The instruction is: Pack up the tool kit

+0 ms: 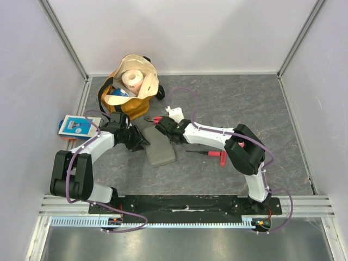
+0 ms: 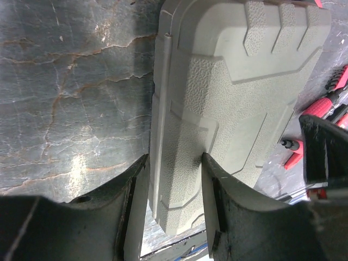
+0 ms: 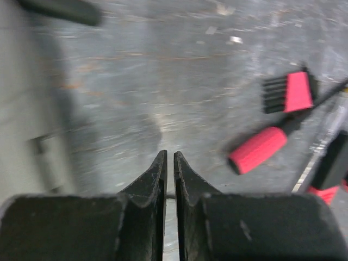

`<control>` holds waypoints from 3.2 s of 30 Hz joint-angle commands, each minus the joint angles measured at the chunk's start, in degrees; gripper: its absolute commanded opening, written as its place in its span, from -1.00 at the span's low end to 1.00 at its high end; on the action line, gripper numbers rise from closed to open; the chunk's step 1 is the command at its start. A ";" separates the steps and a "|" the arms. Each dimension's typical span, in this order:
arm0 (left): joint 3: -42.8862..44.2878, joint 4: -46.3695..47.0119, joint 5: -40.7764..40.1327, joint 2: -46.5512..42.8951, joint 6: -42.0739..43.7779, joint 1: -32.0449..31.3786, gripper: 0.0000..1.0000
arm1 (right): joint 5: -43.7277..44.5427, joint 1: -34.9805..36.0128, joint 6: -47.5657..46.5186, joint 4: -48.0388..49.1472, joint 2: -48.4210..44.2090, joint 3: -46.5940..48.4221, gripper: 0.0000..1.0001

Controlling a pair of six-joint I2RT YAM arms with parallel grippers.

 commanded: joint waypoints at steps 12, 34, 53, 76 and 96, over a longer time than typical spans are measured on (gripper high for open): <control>-1.06 -5.72 -5.69 1.32 3.25 0.89 0.18 | -8.41 -4.37 -10.44 3.02 -8.12 1.08 -0.32; 0.87 -3.87 -2.17 4.49 8.08 0.80 0.20 | -31.73 -8.33 -12.46 19.63 -8.57 -11.23 0.07; 0.61 -3.95 -2.08 4.84 8.17 0.80 0.18 | -26.90 -11.05 -14.30 20.25 -6.63 -11.84 0.01; 1.13 -4.22 -1.73 4.75 7.82 0.80 0.18 | -33.05 -11.14 -13.16 21.57 -10.23 -9.12 0.06; 1.84 -4.13 -1.73 5.89 7.82 0.80 0.18 | -37.01 -11.14 -14.04 21.92 -6.63 -9.38 -0.14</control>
